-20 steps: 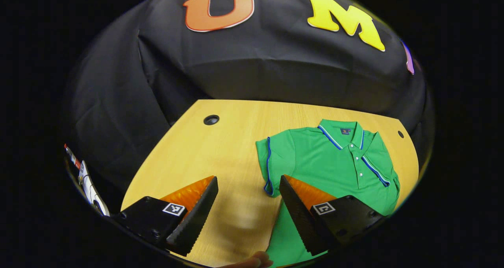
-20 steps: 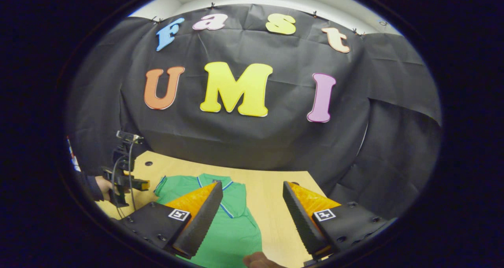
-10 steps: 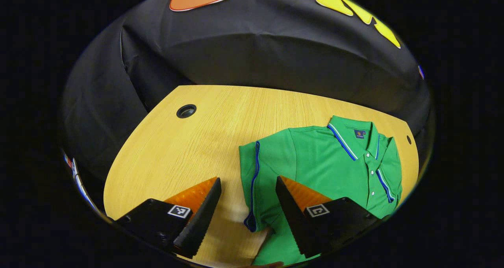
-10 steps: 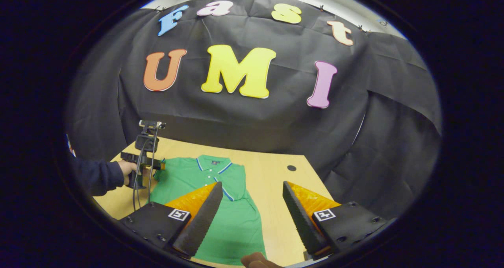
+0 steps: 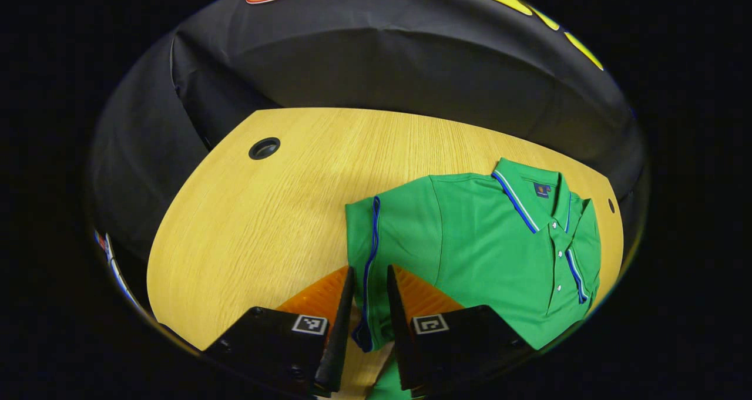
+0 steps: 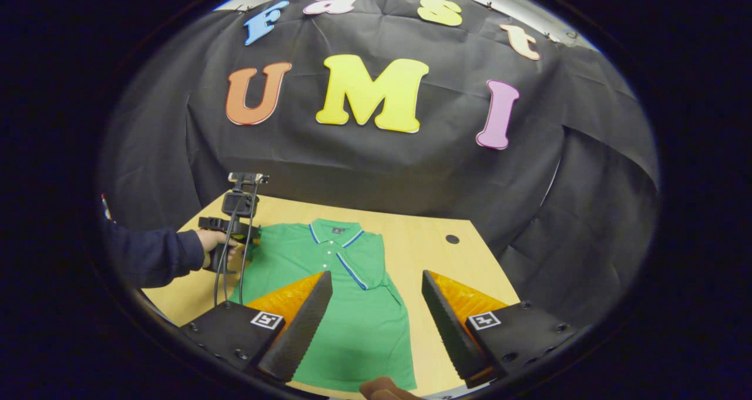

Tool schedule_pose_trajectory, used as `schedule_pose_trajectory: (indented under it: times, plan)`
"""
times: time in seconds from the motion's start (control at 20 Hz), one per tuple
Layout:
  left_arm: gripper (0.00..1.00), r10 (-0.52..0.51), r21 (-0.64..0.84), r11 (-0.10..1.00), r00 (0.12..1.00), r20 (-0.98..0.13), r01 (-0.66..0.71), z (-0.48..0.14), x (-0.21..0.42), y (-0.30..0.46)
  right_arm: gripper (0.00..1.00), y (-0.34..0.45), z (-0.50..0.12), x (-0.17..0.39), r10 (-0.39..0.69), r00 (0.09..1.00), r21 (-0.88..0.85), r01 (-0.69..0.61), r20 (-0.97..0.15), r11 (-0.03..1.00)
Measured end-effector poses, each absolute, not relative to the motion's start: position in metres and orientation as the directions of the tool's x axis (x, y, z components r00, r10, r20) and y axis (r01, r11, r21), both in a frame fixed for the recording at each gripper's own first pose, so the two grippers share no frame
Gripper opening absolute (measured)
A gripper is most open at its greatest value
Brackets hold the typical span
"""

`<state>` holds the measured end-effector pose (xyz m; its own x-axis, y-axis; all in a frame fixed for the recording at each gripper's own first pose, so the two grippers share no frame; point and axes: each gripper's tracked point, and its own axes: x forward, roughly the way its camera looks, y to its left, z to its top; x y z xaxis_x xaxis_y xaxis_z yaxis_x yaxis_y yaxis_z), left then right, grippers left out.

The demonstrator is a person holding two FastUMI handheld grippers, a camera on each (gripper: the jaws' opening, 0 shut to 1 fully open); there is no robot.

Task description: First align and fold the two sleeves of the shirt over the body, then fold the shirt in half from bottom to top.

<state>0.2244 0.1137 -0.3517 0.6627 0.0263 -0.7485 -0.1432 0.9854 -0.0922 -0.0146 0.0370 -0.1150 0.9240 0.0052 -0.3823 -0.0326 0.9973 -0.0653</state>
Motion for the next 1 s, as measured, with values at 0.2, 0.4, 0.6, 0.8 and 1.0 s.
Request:
schedule_pose_trajectory:
  times: [0.2,0.4,0.6,0.8,1.0]
  plan:
    - [0.26,0.020,-0.076,0.990,0.660,-0.751,-0.117,-0.352,0.228,0.116,0.99,0.036,-0.122,-0.014,0.002,0.915,-0.058,-0.027,-0.404,0.998]
    - [0.01,-0.011,-0.114,0.987,0.657,-0.754,-0.114,-0.352,0.229,0.115,0.99,0.036,-0.128,-0.015,0.003,0.907,-0.051,-0.027,-0.421,0.998]
    - [0.04,-0.049,-0.137,0.986,0.629,-0.775,-0.092,-0.351,0.227,0.118,0.99,0.034,-0.126,-0.013,0.004,0.909,-0.048,-0.027,-0.417,0.998]
    - [0.03,-0.063,-0.142,0.987,0.647,-0.760,-0.071,-0.332,0.225,0.112,0.99,0.031,-0.122,-0.013,0.004,0.912,-0.039,-0.022,-0.409,0.999]
    - [0.03,-0.093,-0.109,0.994,0.699,-0.709,0.021,-0.297,0.233,0.094,0.99,0.032,-0.129,-0.013,0.005,0.909,-0.030,-0.019,-0.417,0.999]
